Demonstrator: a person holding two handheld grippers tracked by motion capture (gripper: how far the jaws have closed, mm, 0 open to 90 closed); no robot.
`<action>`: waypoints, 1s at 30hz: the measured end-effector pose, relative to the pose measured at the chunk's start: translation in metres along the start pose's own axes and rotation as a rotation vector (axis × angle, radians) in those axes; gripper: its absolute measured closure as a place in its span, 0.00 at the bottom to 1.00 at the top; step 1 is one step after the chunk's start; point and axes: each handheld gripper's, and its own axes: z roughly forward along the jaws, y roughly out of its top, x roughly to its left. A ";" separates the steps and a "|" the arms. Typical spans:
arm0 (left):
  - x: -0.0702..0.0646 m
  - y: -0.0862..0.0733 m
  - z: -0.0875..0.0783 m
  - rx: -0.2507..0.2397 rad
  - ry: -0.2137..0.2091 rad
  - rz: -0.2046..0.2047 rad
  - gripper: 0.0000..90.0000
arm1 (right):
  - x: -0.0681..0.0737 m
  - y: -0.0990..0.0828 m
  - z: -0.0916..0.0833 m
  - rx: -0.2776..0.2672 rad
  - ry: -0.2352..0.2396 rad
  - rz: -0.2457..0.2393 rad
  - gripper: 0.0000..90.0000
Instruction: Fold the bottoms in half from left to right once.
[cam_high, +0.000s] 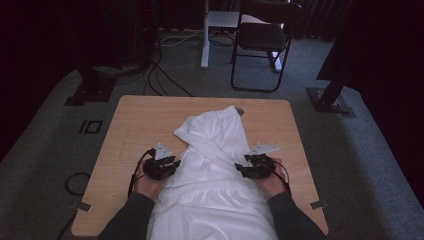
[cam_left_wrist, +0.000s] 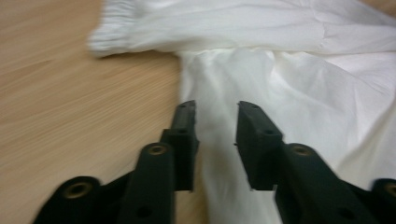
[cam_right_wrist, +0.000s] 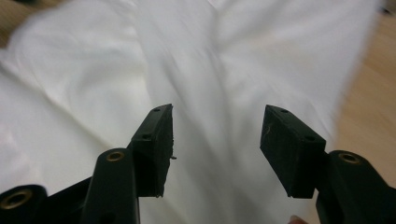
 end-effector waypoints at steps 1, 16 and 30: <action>-0.001 0.001 0.006 0.013 0.000 0.005 0.81 | 0.004 0.009 0.011 0.000 0.015 -0.026 0.48; -0.015 -0.008 0.043 0.093 0.020 0.041 1.00 | 0.025 0.037 0.092 0.095 -0.040 -0.100 0.77; -0.016 -0.011 0.042 0.073 0.029 0.040 1.00 | -0.068 0.005 0.056 0.050 -0.186 0.205 0.96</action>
